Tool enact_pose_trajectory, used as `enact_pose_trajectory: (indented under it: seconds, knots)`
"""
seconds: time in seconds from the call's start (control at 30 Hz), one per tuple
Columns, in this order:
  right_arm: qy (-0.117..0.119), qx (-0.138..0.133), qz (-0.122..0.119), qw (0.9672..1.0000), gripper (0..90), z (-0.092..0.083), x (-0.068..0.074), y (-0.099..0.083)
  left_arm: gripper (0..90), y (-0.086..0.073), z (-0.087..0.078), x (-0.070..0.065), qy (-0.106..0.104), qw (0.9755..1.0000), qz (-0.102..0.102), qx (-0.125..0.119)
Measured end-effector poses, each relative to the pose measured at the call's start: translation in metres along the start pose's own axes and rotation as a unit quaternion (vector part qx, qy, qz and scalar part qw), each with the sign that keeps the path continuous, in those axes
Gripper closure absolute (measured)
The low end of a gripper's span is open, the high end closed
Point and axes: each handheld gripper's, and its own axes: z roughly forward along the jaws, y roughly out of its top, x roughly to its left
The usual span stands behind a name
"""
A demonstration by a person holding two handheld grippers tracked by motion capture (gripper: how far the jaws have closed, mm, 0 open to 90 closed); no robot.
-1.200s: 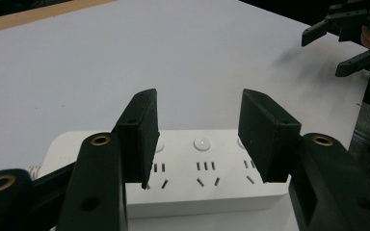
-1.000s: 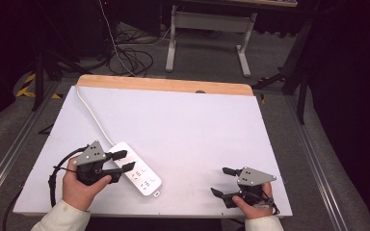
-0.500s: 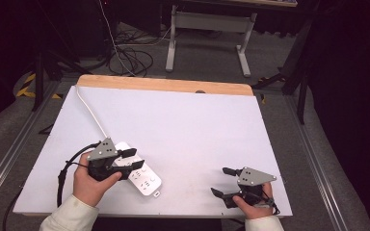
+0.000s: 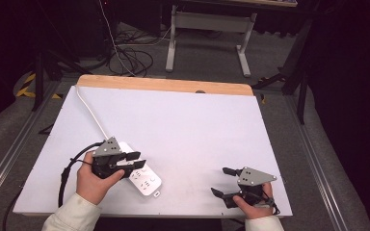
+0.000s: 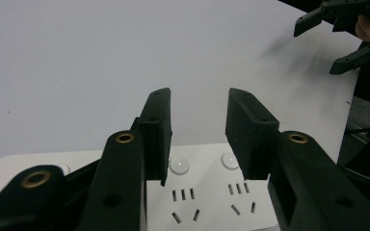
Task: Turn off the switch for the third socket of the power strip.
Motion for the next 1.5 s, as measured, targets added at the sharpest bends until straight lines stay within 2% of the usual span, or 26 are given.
enact_pose_trajectory:
  seconds: [0.17,0.3,0.4,0.53,0.8,1.0,1.17,1.5]
  knots:
    - [0.001,0.0,0.0,1.0,19.5,0.0,0.0,0.0,74.7,0.0,0.006,-0.001,-0.01,0.9998,-0.006,0.017]
    - [0.001,0.0,-0.001,1.0,19.5,0.0,0.0,0.0,84.9,0.0,0.009,0.0,-0.011,0.9996,-0.003,0.027]
    - [0.001,0.0,0.0,1.0,19.5,0.0,0.0,0.0,89.9,0.0,0.01,0.001,-0.014,0.9994,0.008,0.032]
    - [0.001,0.001,-0.001,1.0,19.5,0.0,0.0,0.0,90.0,0.0,0.012,0.001,-0.007,0.9989,0.02,0.041]
    - [0.002,0.0,-0.001,1.0,19.5,0.0,0.0,0.0,90.0,-0.001,0.02,0.002,-0.005,0.9977,0.017,0.066]
    - [0.002,0.001,-0.001,1.0,19.4,0.0,0.0,0.0,90.0,-0.003,0.028,0.003,-0.008,0.9952,0.012,0.097]
    - [0.003,0.001,-0.001,1.0,19.3,0.0,0.0,0.0,90.0,-0.003,0.031,0.003,0.004,0.9936,0.017,0.111]
    - [0.003,0.002,-0.001,1.0,19.2,0.0,0.0,0.0,90.0,-0.005,0.036,0.003,0.015,0.992,0.027,0.122]
